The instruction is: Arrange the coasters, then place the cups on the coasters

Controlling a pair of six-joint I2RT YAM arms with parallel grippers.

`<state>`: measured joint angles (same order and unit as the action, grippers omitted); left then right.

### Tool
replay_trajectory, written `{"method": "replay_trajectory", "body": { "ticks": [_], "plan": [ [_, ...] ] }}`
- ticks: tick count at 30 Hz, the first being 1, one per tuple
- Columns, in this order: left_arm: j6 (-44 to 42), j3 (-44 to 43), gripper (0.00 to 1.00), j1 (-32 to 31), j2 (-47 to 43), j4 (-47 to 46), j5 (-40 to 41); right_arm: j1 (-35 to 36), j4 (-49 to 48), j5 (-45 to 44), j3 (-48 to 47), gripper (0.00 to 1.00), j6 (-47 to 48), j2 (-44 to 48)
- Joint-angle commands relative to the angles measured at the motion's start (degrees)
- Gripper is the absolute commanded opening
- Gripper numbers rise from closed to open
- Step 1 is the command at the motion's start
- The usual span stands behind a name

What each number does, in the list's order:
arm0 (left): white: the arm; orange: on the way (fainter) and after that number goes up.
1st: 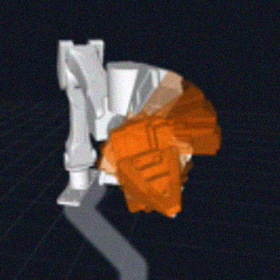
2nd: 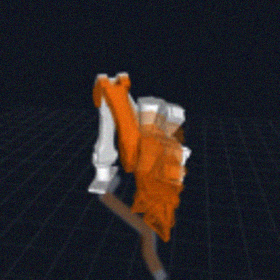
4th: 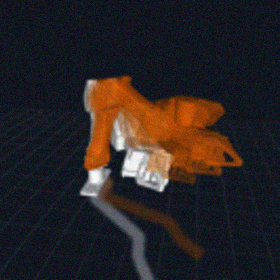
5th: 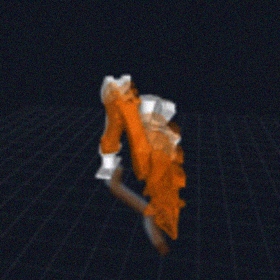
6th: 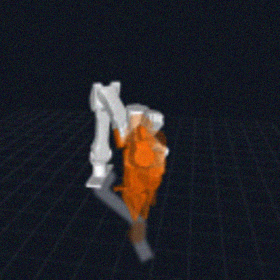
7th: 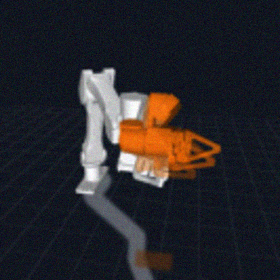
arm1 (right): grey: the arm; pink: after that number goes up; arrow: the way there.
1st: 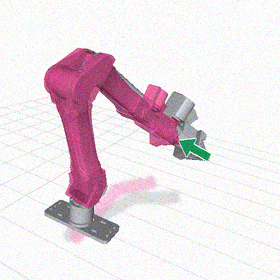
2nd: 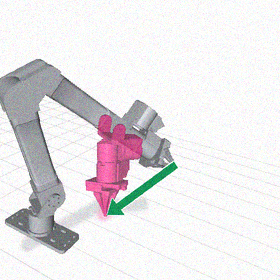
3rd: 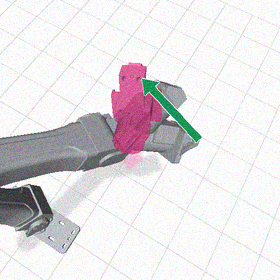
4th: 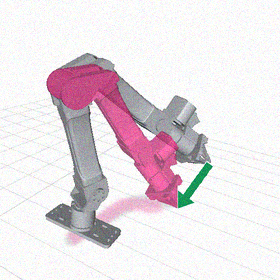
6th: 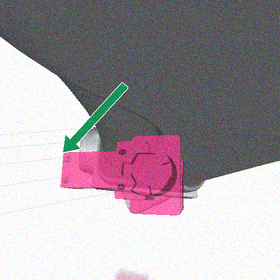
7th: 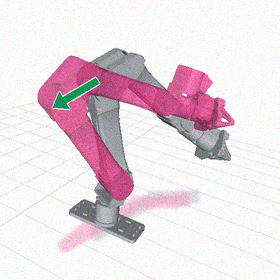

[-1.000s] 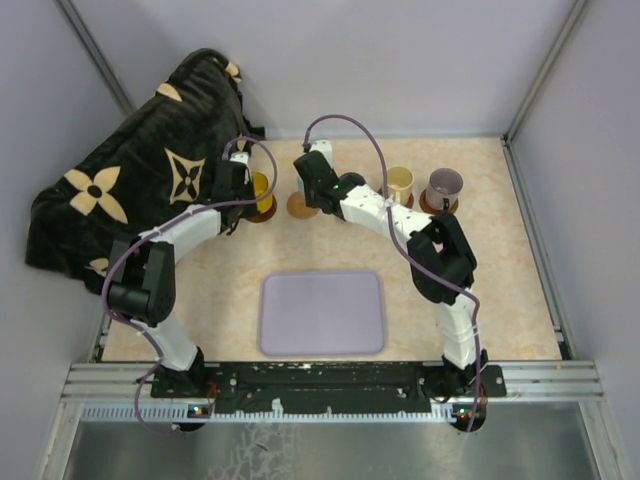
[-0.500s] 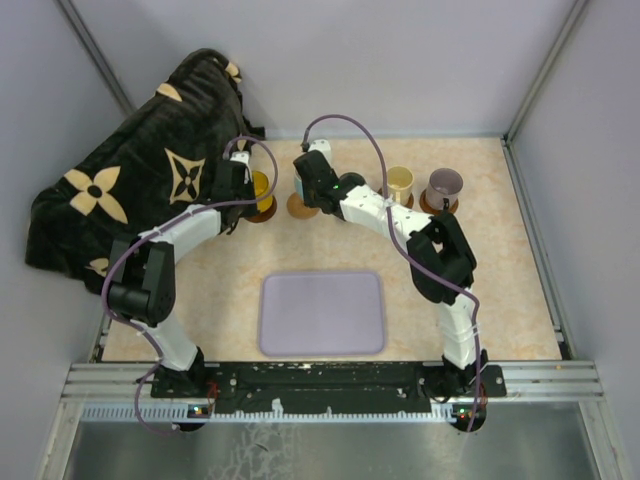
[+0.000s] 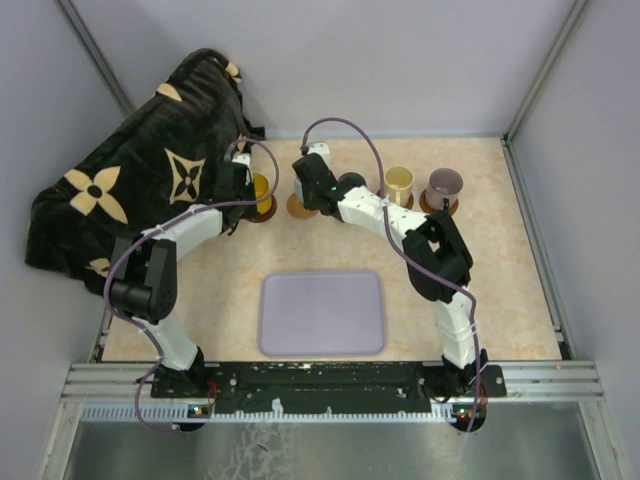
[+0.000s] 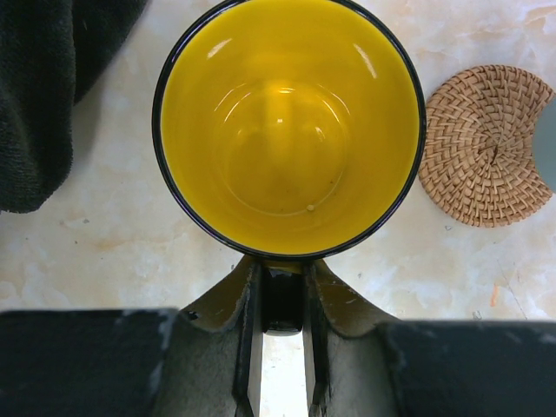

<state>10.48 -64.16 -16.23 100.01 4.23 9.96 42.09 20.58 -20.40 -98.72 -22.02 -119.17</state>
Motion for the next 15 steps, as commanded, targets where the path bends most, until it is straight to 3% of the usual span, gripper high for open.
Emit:
{"method": "replay_trajectory", "body": {
  "ticks": [1,8,15],
  "plan": [
    [-0.5,-1.8,0.0,0.4,0.1,-5.4,0.9,-0.3,-5.9,-1.0,-3.2,0.0,0.9,0.5],
    [-0.5,-1.4,0.0,0.4,0.3,-5.0,1.4,-0.3,-5.9,-1.0,-3.9,0.0,0.9,-0.1],
    [-0.6,-0.5,0.06,0.4,-0.3,-4.5,1.9,-0.3,-5.7,-0.9,-4.7,0.0,0.9,-1.2]
  ]
}}
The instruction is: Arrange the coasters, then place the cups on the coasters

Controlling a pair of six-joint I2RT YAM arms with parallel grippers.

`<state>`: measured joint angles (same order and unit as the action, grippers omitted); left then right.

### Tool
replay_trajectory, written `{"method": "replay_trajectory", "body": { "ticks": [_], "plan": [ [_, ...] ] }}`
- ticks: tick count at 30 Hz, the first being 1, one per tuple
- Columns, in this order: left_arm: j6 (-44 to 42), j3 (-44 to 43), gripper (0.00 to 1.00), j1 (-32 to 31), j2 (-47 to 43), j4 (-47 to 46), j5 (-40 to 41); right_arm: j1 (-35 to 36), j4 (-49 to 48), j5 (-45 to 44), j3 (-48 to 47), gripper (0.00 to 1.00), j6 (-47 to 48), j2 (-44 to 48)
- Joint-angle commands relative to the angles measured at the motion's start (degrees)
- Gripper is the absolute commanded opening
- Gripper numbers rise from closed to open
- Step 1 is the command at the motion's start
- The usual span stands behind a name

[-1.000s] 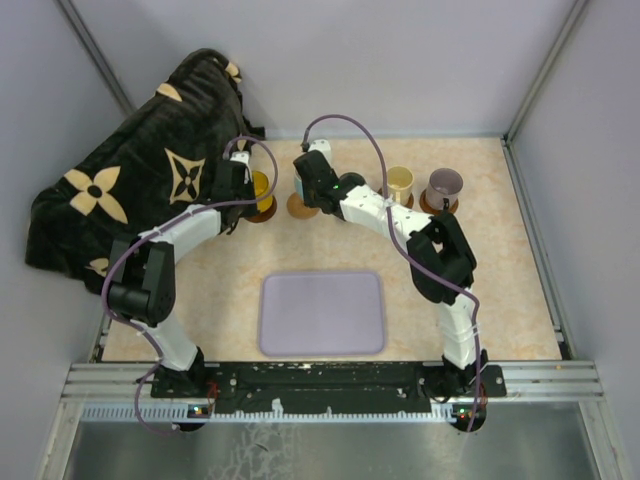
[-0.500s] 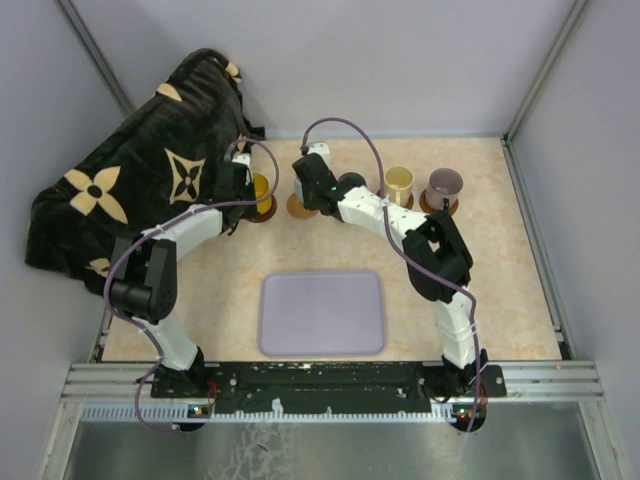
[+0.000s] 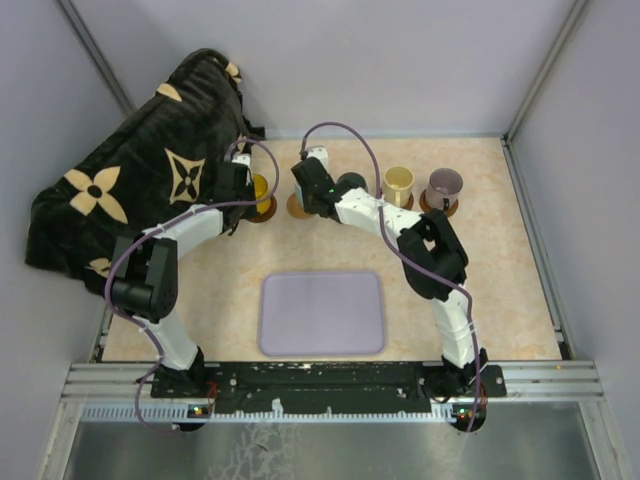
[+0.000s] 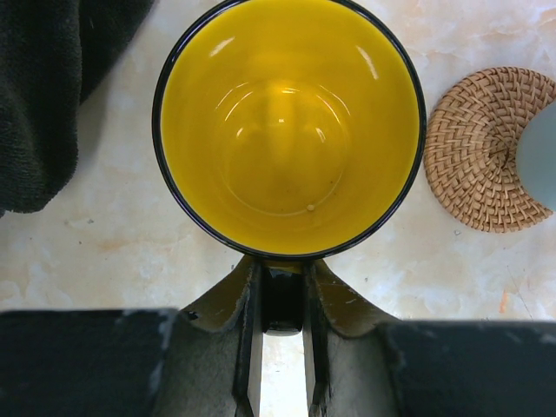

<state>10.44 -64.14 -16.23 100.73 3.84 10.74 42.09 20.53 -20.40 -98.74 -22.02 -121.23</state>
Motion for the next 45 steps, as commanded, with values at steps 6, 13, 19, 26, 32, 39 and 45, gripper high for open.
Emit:
{"method": "replay_trajectory", "body": {
  "ticks": [6,13,19,26,32,39,45],
  "plan": [
    [-0.1,0.0,0.23,0.4,-1.2,-4.2,0.1,-0.3,-5.7,-1.2,-5.0,0.0,1.1,0.3],
    [0.6,0.6,0.25,0.4,-1.5,-4.7,-1.2,-0.3,-5.7,-1.5,-5.6,0.0,1.3,-0.2],
    [1.0,0.6,0.27,0.5,-1.3,-4.7,-2.1,-0.3,-5.5,-1.3,-6.5,0.0,1.4,-0.9],
    [1.4,1.5,0.39,0.4,-1.9,-4.5,-2.1,-0.3,-5.3,-0.5,-6.6,0.0,1.1,-1.3],
    [1.5,1.7,0.45,0.4,-2.8,-4.1,-1.5,-0.3,-5.7,0.2,-6.3,0.0,1.3,-1.5],
    [1.9,2.8,0.61,0.3,-6.4,-4.4,-0.3,-0.4,-5.6,0.5,-6.8,0.0,1.5,-2.0],
    [1.8,3.5,0.65,0.4,-10.1,-4.0,2.5,-0.3,-5.0,0.5,-7.7,0.0,1.4,-3.0]
  ]
}}
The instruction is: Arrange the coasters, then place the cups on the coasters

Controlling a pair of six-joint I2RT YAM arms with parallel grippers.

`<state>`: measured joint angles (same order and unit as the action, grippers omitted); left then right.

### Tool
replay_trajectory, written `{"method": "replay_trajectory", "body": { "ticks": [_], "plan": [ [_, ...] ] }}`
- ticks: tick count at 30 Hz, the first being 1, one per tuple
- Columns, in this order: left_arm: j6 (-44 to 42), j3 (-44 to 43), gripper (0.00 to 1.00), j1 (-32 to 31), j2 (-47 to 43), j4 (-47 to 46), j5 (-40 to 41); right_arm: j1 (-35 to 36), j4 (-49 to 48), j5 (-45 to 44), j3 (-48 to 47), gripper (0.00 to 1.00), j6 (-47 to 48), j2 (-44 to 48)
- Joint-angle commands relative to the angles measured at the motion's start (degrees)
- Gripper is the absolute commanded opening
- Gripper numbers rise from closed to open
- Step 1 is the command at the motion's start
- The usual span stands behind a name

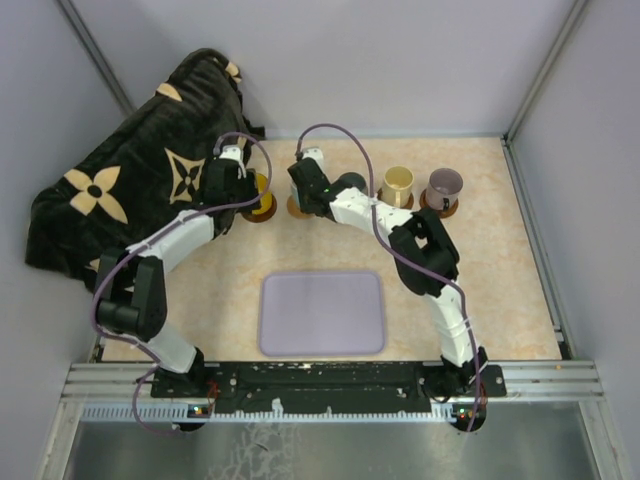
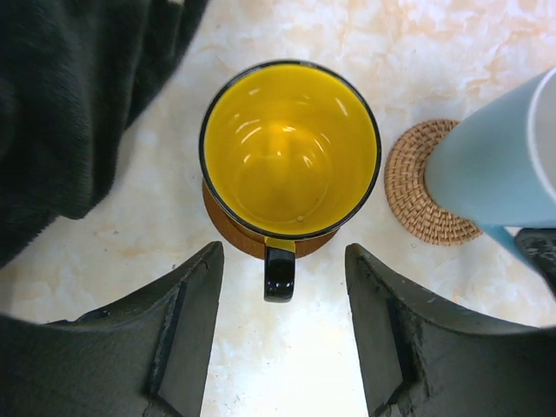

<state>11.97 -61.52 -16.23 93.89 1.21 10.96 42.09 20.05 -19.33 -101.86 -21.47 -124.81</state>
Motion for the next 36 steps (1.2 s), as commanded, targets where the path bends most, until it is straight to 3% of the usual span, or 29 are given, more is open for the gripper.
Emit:
{"method": "replay_trajectory", "body": {
  "ticks": [1,9,21,29,36],
  "plan": [
    [0.4,1.1,0.65,0.4,-4.0,-1.3,3.1,-0.2,-4.3,-0.7,-4.8,0.0,0.7,0.4],
    [0.9,4.5,0.68,0.4,-8.7,-4.0,7.9,0.3,-1.1,-3.1,-7.8,0.0,-1.1,-0.7],
    [1.4,4.6,0.69,0.4,-8.3,-3.0,9.0,2.7,2.9,-7.4,-11.6,0.0,-1.6,-1.5],
    [5.9,3.4,0.71,0.4,-8.4,1.7,17.8,3.6,3.3,-8.5,-11.3,0.0,-2.4,-2.0],
    [6.4,5.5,0.73,0.5,-10.1,0.5,20.4,3.8,3.5,-9.4,-11.7,0.0,-3.2,-2.7]
  ]
}}
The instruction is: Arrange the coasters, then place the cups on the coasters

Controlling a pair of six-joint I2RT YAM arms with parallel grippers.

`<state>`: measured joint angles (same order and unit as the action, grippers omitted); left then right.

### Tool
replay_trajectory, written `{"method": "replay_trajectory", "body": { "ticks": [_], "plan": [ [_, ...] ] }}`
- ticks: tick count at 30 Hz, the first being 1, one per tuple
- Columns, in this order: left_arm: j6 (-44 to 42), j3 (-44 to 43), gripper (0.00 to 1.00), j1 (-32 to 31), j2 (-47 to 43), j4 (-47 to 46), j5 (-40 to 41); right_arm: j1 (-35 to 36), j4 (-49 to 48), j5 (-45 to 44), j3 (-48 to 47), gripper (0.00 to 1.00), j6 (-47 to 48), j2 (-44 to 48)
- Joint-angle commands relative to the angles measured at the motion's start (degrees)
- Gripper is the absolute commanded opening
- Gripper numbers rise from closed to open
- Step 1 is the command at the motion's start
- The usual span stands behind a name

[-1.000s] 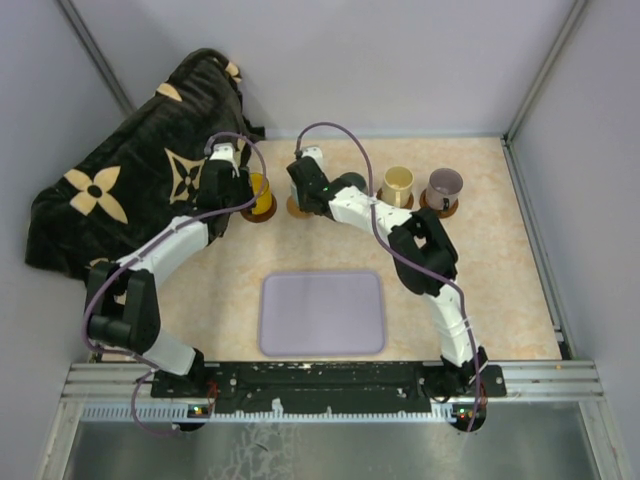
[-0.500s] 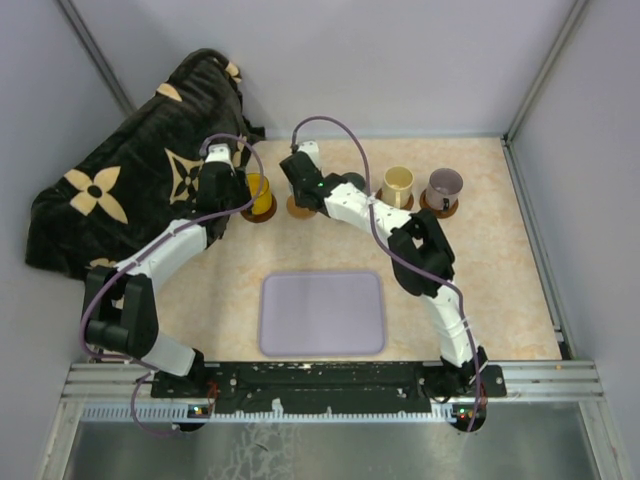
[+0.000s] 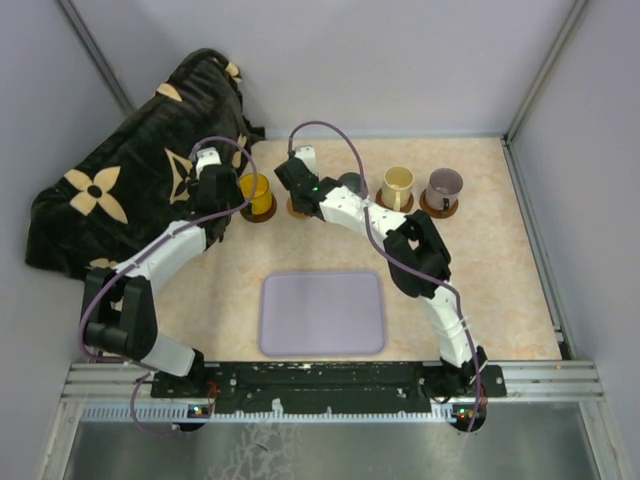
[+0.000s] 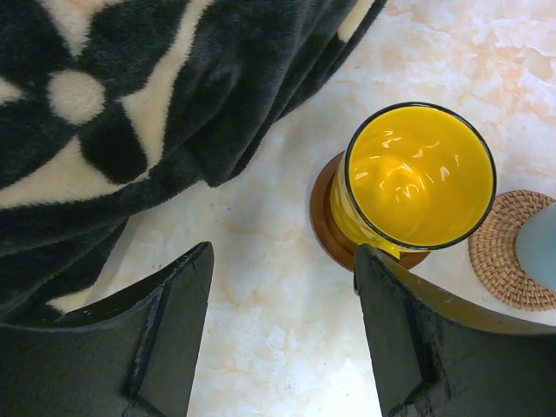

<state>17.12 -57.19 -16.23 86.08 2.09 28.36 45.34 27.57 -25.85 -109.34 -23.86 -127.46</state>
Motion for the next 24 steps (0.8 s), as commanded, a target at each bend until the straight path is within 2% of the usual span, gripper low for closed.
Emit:
{"method": "replay_trajectory", "body": {
  "ticks": [1,24],
  "plan": [
    [1.2,1.4,0.73,0.5,-2.3,-0.5,3.0,0.5,-4.1,-2.9,-4.3,0.0,-0.8,-0.2],
    [0.4,2.4,0.74,0.5,-0.6,-1.3,1.9,0.5,-5.6,-4.1,-5.4,0.0,-1.5,-1.4]
  ]
}}
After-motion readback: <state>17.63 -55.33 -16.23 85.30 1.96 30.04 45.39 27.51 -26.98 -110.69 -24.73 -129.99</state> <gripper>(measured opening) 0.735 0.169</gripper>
